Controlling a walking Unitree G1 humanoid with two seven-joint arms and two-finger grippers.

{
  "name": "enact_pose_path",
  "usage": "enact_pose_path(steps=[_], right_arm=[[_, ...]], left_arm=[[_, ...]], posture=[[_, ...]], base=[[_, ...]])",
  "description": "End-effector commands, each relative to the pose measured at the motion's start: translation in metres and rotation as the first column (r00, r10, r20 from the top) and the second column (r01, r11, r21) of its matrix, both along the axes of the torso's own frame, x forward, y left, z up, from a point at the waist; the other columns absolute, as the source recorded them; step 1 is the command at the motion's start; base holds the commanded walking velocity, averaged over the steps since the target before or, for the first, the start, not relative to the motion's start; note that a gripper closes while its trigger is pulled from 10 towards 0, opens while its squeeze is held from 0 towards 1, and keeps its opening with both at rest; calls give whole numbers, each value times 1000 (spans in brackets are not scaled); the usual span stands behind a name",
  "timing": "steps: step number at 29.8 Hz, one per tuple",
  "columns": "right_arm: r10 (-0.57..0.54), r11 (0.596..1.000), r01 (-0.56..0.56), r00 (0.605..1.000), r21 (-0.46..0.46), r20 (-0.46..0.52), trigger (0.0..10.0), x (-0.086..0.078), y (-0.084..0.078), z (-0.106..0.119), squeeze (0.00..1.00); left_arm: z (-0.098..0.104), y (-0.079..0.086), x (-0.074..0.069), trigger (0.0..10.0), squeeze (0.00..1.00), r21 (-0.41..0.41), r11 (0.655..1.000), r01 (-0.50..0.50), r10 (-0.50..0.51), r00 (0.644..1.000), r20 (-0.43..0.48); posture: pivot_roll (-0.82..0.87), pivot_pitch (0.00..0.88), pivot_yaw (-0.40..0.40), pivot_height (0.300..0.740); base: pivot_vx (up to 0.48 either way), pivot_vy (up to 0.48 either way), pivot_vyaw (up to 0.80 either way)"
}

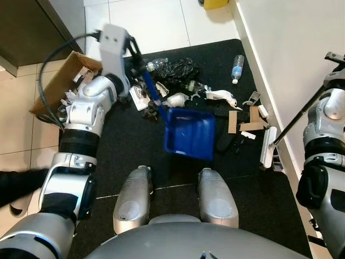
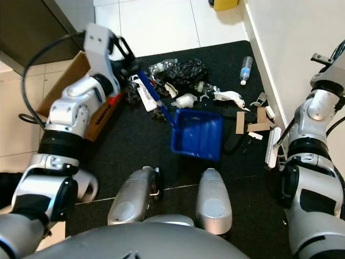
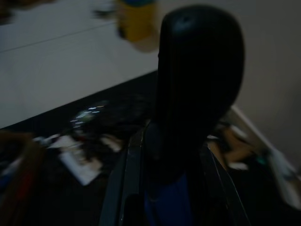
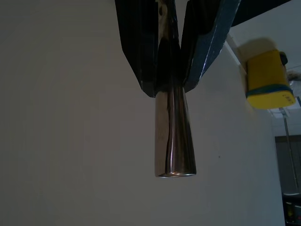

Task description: Sweep floor

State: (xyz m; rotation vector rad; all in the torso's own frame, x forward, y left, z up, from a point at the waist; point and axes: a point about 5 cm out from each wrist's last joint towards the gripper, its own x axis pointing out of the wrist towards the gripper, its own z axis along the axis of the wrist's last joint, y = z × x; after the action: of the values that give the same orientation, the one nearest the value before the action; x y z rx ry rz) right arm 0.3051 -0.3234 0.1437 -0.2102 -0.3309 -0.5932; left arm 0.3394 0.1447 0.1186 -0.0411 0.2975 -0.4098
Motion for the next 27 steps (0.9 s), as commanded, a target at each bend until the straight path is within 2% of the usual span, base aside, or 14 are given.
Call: enact_pose_path(steps=[1,8,14,22,24,27], right_arm=[[5,1000,-5,1000,-13,20,10000,0,0,3,0],[130,991,-130,991,-45,16,10000,10,19,8,0],[171,985,-171,985,-13,19,10000,16,26,10,0],[146,988,-147,989,-53,-29,10000,18,27,10,0],[168,984,-170,985,-43,-45,10000,18,29,6,0],[184,982,-185,982,-29,-41,10000,19,31,5,0]], left_arm=[[3,4,3,10000,0,28,999,-41,41,999,-1],[-7,16,8,10000,0,112,984,-136,137,991,-4],[-20,18,5,10000,0,175,977,-123,126,992,-10],[-26,16,3,10000,0,157,984,-83,90,995,-41],[-29,7,3,10000,0,140,987,-78,84,996,-38],[-30,3,3,10000,0,132,988,-78,83,996,-33]], posture=[[57,39,43,740],[51,40,48,740],[47,41,51,740],[42,38,53,740],[37,34,55,740],[37,34,55,740]], base=[[0,0,0],[0,0,0],[0,0,0],[0,0,0],[0,0,0],[0,0,0]])
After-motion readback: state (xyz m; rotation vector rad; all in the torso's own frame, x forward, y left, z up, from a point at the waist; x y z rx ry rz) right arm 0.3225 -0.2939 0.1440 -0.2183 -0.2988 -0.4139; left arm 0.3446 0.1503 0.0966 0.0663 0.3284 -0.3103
